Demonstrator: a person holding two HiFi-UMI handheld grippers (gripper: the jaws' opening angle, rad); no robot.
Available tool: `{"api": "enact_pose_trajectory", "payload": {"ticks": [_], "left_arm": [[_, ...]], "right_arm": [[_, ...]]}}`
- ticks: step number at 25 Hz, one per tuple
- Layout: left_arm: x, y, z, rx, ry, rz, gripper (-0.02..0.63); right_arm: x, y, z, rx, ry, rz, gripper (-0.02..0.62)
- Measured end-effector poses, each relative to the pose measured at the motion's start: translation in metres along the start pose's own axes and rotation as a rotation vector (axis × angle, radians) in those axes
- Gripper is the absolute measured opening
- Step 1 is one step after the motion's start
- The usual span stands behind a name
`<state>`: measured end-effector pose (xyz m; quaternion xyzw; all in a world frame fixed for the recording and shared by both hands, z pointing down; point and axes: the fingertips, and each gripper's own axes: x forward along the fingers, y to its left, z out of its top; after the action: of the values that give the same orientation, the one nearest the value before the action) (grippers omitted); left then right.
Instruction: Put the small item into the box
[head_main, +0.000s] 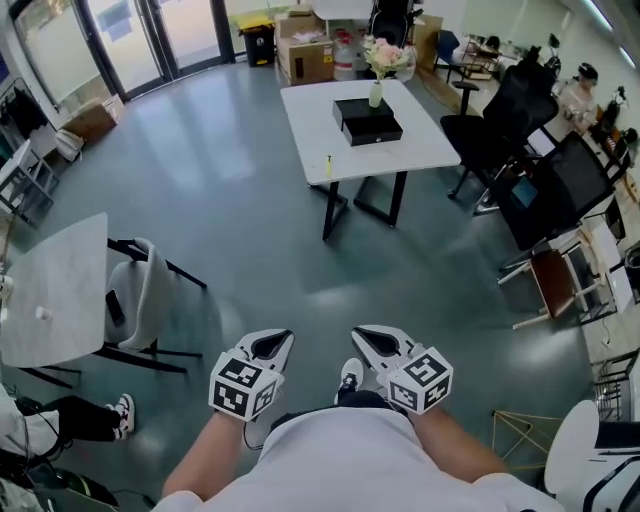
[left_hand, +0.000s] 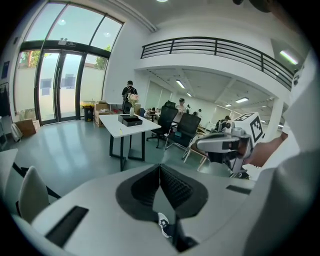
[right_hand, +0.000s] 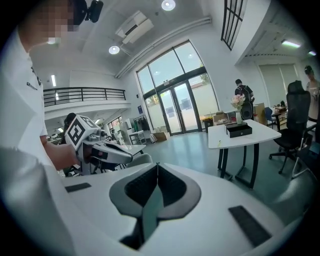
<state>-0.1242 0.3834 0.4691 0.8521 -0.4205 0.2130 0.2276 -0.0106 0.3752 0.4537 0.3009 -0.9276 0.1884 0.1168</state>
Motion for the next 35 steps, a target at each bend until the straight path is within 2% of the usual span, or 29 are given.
{"api": "enact_pose_trajectory", "payload": {"ticks": [6, 12, 17, 22, 28, 35], "left_arm": [[0.070, -0.006, 0.065, 0.021, -0.032, -0.004, 0.017], [0.135, -0.015, 0.100, 0.037, -0.005, -0.020, 0.017], [0.167, -0.018, 0.120, 0.075, 0.030, -0.047, 0.017], [0.195, 0.003, 0.135, 0.065, 0.053, -0.048, 0.017], [0.241, 0.032, 0.163, 0.083, 0.062, -0.096, 0.017], [0.283, 0.104, 0.221, 0.084, 0.030, -0.126, 0.017]], "right_arm": [[-0.001, -0.080, 0.029, -0.007, -0.020, 0.010, 0.017], [-0.012, -0.152, 0.035, 0.026, -0.022, -0.019, 0.017], [-0.014, -0.188, 0.040, 0.068, -0.035, -0.040, 0.017], [0.001, -0.215, 0.050, 0.084, -0.041, -0.047, 0.017], [0.030, -0.260, 0.068, 0.081, -0.038, -0.088, 0.017], [0.088, -0.306, 0.111, 0.063, -0.010, -0.127, 0.017]]}}
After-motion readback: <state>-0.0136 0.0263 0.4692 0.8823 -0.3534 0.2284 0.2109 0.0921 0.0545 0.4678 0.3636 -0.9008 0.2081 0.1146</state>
